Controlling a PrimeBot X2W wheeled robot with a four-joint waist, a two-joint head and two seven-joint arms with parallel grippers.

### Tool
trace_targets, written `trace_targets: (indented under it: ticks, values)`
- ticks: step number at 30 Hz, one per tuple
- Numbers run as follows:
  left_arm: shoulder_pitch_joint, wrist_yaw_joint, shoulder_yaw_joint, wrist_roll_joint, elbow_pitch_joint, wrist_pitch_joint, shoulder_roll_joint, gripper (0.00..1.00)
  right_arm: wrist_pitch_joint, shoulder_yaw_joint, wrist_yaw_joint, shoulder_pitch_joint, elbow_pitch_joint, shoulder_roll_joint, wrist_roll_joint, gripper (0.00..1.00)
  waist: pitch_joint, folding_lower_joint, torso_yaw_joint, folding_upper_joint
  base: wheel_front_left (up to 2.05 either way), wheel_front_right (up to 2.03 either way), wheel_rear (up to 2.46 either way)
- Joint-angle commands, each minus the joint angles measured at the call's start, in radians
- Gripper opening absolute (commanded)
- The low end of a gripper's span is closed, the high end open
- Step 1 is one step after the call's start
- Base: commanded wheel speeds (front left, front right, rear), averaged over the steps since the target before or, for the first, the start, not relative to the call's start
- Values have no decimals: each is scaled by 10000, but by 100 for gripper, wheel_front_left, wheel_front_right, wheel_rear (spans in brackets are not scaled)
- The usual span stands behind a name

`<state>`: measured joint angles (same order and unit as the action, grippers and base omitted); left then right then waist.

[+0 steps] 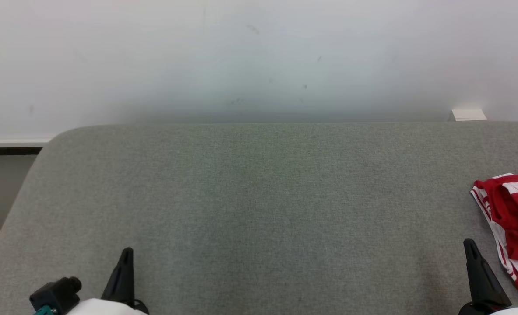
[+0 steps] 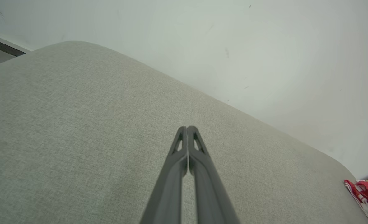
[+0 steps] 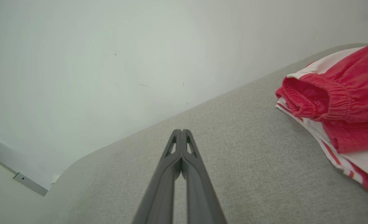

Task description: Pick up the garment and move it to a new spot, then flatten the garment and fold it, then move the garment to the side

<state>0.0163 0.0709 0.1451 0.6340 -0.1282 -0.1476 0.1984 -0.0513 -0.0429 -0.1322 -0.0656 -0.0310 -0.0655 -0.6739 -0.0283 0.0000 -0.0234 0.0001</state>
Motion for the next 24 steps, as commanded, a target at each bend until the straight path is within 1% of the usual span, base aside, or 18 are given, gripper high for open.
trace_targets:
  ticks: [1, 24]
  values:
    - [263, -74, -125, 434, 61, 68, 14, 0, 71, -8, 6, 275, -18, -120, -427, 0, 4, 0, 4, -1, 0, 0, 0]
    - [513, -695, -675, 3675, -322, 687, -272, 0, 110, 94, 10, 783, 868, -285, -3592, 0, 70, 0, 57, -1, 0, 0, 0]
